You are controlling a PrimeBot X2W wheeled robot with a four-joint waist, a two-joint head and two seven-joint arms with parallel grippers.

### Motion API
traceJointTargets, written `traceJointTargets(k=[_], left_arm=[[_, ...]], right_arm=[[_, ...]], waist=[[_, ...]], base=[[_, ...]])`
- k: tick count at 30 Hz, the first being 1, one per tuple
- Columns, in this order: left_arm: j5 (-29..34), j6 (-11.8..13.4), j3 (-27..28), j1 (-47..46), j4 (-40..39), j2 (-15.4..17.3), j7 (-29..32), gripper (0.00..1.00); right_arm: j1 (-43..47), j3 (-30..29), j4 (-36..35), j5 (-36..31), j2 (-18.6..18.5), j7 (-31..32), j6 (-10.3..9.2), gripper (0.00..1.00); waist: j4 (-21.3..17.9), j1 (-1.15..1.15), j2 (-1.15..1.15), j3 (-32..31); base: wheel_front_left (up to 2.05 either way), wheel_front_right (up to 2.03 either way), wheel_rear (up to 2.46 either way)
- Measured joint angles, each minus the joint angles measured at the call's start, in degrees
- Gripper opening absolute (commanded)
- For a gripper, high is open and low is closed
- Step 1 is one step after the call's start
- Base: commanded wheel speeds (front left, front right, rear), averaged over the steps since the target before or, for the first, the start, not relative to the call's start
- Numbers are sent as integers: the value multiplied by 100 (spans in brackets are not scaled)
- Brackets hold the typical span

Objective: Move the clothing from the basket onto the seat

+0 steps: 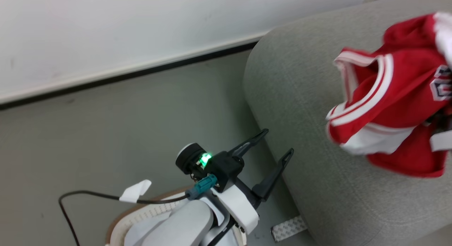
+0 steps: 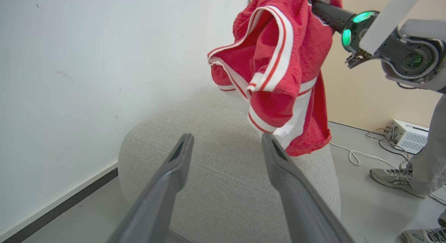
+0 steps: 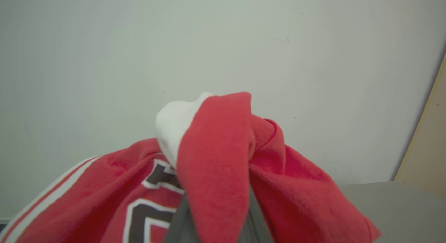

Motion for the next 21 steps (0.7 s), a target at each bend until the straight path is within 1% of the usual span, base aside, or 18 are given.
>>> traceJointTargets(k=[6, 11, 14, 17, 19, 21], left_arm=[[149, -11, -44, -249, -14, 91, 99, 100], [199, -11, -54, -441, -67, 148, 166, 100], [215, 23, -23, -531, -101, 170, 194, 100], [225, 74, 66, -636, -144, 267, 229, 100], [241, 98, 107, -685, -199, 350, 270, 100], [261, 104, 120, -756, -264, 408, 320, 100]], right_arm=[[-935, -123, 657, 400, -608, 0, 0, 0], [-1693, -498, 1283, 808, -994, -1, 0, 0], [-1996, -653, 1636, 868, -1180, 0, 0, 0], [-2305, -751, 1993, 871, -1389, -1, 0, 0], [-2497, -723, 2247, 812, -1499, -1, 0, 0], [-2670, -572, 2528, 698, -1569, 12, 1, 0]], waist=[[241, 1, 0, 517], [440, 1, 0, 1011], [570, 1, 0, 1320], [706, 1, 0, 1625], [793, 1, 0, 1824], [871, 1, 0, 2024]], base=[[0, 0, 0], [0, 0, 0], [0, 0, 0], [0, 0, 0], [0, 0, 0], [0, 0, 0]])
